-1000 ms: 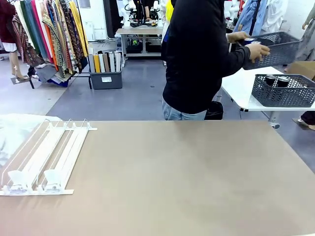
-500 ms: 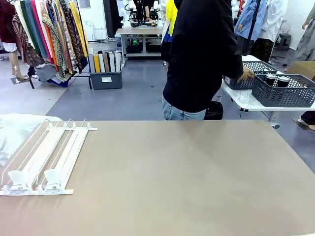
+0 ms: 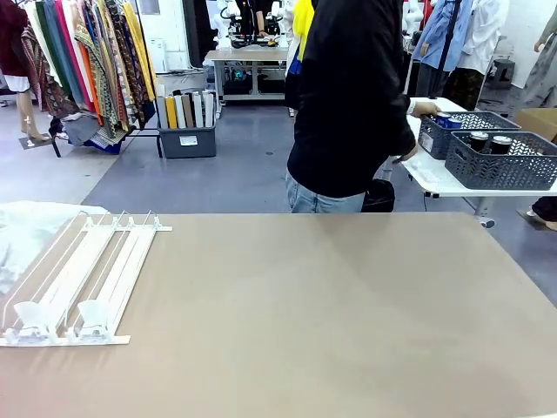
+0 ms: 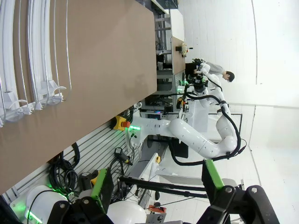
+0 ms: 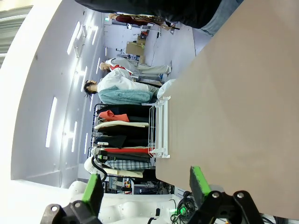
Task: Retrieve and store the cans from the dispenser.
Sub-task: Pick up one can from the Automatic Can Dispenser and place it in the middle of the table.
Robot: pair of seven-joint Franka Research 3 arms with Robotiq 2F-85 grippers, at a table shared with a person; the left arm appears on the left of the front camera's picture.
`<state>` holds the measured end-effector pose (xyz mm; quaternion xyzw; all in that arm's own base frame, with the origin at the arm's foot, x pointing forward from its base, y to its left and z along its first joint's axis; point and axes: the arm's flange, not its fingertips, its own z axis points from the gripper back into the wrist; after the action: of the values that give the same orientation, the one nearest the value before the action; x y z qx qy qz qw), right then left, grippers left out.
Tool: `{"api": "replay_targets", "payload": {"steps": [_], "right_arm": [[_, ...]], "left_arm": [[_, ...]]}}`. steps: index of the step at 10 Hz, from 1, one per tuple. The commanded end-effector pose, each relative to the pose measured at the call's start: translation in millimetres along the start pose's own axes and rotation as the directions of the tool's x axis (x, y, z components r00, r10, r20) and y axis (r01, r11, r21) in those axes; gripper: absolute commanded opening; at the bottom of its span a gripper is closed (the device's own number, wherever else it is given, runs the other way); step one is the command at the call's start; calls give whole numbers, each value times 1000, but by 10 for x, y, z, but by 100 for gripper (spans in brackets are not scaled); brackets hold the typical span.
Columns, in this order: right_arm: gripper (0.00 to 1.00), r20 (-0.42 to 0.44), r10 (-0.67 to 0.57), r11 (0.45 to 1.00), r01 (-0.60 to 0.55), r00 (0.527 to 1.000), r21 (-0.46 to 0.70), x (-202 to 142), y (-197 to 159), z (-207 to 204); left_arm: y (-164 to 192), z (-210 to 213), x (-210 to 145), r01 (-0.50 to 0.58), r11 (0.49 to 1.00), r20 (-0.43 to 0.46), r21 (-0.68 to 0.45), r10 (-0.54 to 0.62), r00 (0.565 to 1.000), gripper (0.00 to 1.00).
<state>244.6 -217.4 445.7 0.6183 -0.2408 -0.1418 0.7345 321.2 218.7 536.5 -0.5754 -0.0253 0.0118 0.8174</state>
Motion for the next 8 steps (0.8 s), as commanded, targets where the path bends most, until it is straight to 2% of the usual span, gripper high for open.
{"api": "replay_targets", "payload": {"steps": [1, 8], "right_arm": [[100, 2, 26, 1000, -26, 1000, 14, 9, 10, 2], [100, 2, 26, 1000, -26, 1000, 14, 9, 10, 2]], "left_arm": [[-41, 1, -18, -11, 1000, -1, -16, 11, 1000, 100], [-41, 1, -18, -11, 1000, -1, -16, 11, 1000, 100]]}}
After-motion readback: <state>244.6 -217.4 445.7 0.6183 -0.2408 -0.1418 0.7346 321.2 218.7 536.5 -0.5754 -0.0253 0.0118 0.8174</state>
